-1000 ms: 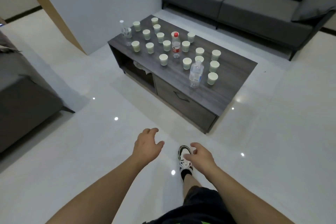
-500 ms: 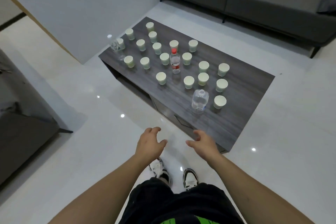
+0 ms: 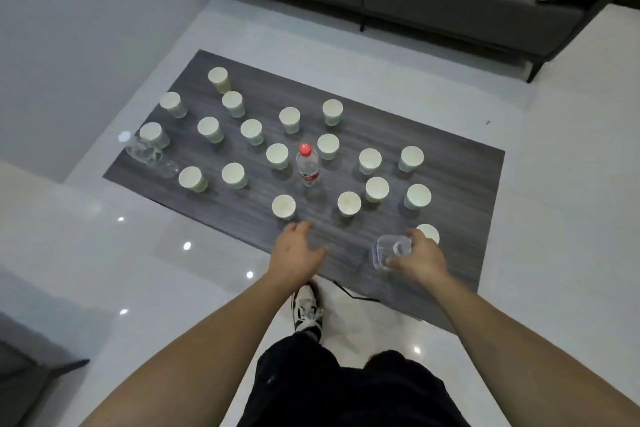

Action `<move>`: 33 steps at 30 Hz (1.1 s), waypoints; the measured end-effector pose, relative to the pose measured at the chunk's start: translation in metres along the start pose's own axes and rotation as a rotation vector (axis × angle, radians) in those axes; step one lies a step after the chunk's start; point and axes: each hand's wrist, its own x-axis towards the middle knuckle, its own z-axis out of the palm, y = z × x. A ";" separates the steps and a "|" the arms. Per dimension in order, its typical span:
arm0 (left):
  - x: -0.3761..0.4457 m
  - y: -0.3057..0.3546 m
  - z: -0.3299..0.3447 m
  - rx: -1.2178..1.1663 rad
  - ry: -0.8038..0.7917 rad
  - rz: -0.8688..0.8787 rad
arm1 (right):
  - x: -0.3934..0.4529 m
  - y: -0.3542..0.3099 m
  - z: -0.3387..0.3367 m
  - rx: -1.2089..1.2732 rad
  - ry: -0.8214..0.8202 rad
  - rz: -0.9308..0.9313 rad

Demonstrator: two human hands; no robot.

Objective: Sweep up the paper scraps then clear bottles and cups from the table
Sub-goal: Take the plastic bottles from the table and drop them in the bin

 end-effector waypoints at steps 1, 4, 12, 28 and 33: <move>0.018 -0.001 -0.008 -0.009 -0.014 0.007 | 0.007 -0.006 0.005 -0.035 0.013 0.020; 0.064 -0.006 -0.025 -0.008 -0.035 0.006 | 0.024 -0.013 0.022 -0.077 0.066 0.097; 0.164 -0.009 -0.041 -0.022 -0.049 0.002 | 0.028 -0.016 0.049 -0.014 0.111 0.227; 0.233 0.009 -0.010 -0.098 0.064 0.131 | 0.033 -0.010 0.095 0.444 0.194 0.284; 0.181 0.037 -0.025 -0.125 0.041 0.213 | 0.015 -0.001 0.087 0.511 0.210 0.301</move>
